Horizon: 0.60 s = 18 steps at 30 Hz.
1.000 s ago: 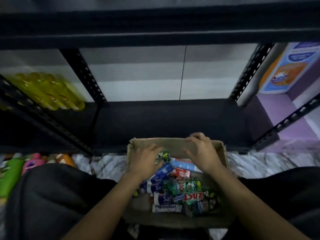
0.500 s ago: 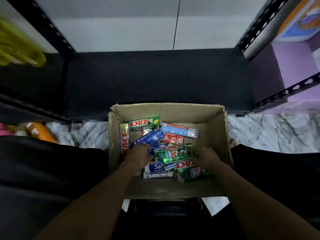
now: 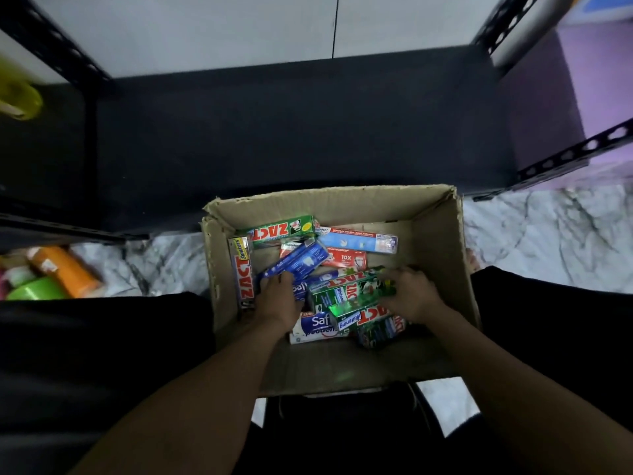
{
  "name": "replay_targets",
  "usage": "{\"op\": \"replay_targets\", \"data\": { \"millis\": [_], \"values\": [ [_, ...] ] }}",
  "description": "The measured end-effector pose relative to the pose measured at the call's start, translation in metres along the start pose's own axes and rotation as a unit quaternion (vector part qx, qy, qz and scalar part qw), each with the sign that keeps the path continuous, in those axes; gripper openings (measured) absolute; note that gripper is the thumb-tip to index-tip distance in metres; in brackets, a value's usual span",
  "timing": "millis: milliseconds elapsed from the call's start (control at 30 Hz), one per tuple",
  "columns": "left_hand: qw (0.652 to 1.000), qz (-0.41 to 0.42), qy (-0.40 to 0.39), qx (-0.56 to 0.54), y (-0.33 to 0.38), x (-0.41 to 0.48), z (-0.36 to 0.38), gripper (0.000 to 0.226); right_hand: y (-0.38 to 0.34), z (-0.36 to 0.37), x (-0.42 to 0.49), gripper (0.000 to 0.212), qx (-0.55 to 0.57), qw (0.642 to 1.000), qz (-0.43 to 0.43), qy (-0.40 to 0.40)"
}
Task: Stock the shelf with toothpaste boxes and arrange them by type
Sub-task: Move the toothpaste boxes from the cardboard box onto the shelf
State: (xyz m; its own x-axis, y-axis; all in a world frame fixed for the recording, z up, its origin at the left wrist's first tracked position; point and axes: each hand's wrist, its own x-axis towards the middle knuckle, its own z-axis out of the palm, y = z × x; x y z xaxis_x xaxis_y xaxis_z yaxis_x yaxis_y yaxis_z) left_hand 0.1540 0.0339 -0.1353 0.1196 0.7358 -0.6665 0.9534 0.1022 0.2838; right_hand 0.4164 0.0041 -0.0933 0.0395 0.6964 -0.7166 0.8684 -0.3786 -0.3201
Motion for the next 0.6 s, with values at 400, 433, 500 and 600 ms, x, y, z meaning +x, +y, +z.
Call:
{"op": "replay_targets", "data": {
  "millis": [400,433,500,600],
  "values": [
    [0.999,0.028,-0.025,-0.018,-0.023,-0.021,-0.010,0.040,-0.083,0.002,0.051,0.049,0.169,0.984,-0.063,-0.010],
    [0.999,0.033,-0.026,-0.028,-0.026,-0.023,-0.012,0.039,-0.084,0.007,0.057,0.052,0.185,0.981,-0.061,-0.015],
    [0.998,0.031,-0.014,-0.044,-0.031,-0.029,-0.015,0.037,-0.090,0.012,0.065,0.060,0.214,0.975,-0.053,-0.027],
    [0.994,0.013,0.033,-0.105,-0.033,-0.038,-0.021,0.036,-0.098,0.020,0.075,0.055,0.279,0.958,-0.025,-0.059]
  ]
}}
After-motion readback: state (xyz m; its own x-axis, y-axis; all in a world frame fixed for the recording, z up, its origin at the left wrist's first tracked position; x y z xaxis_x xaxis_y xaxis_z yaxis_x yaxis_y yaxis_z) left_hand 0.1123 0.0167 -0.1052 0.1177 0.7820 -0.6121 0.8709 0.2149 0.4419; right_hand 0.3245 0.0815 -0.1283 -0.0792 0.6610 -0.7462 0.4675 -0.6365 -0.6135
